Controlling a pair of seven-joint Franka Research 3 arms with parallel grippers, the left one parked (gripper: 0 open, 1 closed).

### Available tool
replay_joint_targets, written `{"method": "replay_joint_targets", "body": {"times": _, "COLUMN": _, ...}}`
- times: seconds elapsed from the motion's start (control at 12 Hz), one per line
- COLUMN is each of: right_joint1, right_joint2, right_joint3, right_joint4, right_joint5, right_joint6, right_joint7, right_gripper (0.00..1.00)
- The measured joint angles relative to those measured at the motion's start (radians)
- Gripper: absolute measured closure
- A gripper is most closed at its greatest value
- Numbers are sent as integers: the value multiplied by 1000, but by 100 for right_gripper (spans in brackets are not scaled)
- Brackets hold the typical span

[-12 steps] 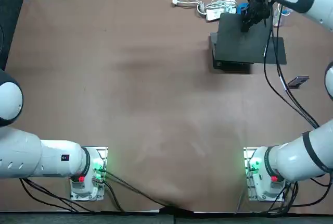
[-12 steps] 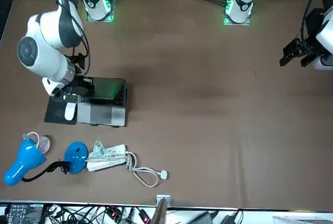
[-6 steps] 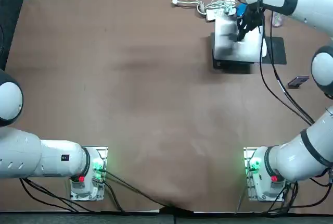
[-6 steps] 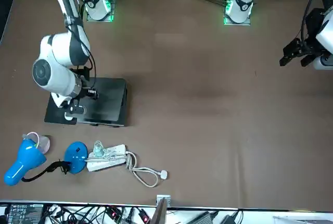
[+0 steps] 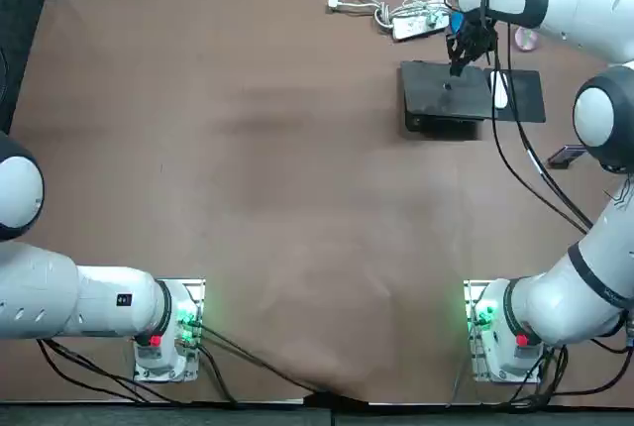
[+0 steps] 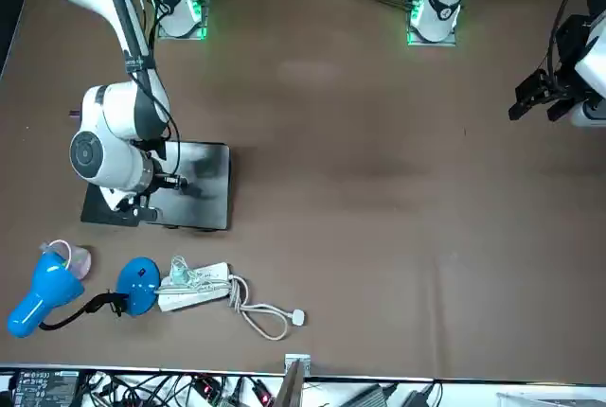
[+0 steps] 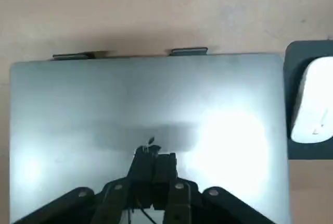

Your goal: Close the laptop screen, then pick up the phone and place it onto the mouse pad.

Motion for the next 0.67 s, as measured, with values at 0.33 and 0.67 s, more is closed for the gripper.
{"method": "replay_joint_targets", "body": {"times": 0.33, "right_joint1": -52, "right_joint2": -67, "right_joint3": -9, "right_joint4": 34, "right_joint5": -8, "right_joint6": -151, "right_joint7": -144, "right_gripper": 98}}
{"method": "replay_joint_targets", "body": {"times": 0.67, "right_joint1": -209, "right_joint2": -180, "right_joint3": -17, "right_joint4": 35, "right_joint5": -56, "right_joint6": -309, "right_joint7": -479, "right_gripper": 96}}
